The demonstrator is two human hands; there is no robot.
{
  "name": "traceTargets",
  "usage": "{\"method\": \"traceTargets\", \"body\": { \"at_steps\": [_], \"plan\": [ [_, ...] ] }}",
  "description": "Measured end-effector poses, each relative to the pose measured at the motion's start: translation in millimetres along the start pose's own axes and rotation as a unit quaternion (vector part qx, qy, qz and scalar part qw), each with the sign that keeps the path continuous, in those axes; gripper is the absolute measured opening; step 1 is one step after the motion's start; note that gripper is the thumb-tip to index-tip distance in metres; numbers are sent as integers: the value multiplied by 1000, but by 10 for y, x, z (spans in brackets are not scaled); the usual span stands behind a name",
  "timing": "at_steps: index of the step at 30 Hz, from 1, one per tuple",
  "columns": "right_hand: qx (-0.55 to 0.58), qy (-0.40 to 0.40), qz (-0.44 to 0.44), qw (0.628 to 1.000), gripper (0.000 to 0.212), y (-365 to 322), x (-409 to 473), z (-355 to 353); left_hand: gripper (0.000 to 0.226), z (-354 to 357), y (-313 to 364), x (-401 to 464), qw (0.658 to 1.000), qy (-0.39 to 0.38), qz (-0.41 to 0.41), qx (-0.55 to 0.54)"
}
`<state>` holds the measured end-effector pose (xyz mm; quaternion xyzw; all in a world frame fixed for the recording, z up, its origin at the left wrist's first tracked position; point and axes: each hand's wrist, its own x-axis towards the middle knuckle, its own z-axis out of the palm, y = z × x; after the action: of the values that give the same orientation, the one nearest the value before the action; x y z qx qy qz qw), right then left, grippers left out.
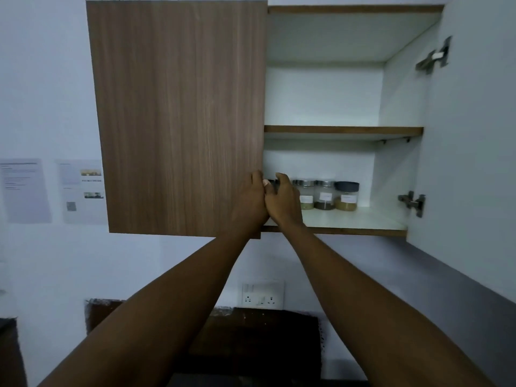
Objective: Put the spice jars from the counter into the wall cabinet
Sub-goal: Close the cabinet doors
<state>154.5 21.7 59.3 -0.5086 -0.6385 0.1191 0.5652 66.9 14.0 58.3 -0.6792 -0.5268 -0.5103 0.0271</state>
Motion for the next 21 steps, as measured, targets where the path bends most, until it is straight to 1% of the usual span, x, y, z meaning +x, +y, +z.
{"method": "traceTargets", "body": {
  "at_steps": [3, 5, 8, 11, 13, 16, 21],
  "plan": [
    [-46, 66, -77, 994, 55, -82, -331, -352, 61, -166, 221, -256, 993, 1, 94, 75],
    [-89, 95, -112, 985, 56, -150, -506, -628, 68, -255, 440, -350, 995, -2, 92, 43],
    [-153, 142, -131, 969, 57, -224, -777, -1087, 72, -317, 789, -561, 994, -25, 103, -1],
    [-221, 177, -135, 950, 58, -243, -1126, -1632, 73, -213, 1291, -868, 985, -60, 161, -35],
    [-263, 202, -130, 935, 56, -207, -1377, -2097, 66, -78, 1747, -1135, 972, -80, 206, -79],
    [-294, 245, -126, 915, 54, -166, -1666, -2778, 60, 83, 2408, -1437, 960, -87, 235, -123],
    [-338, 328, -156, 868, 57, -89, -2002, -3825, 60, 273, 3444, -1830, 930, -80, 311, -178]
  ]
}}
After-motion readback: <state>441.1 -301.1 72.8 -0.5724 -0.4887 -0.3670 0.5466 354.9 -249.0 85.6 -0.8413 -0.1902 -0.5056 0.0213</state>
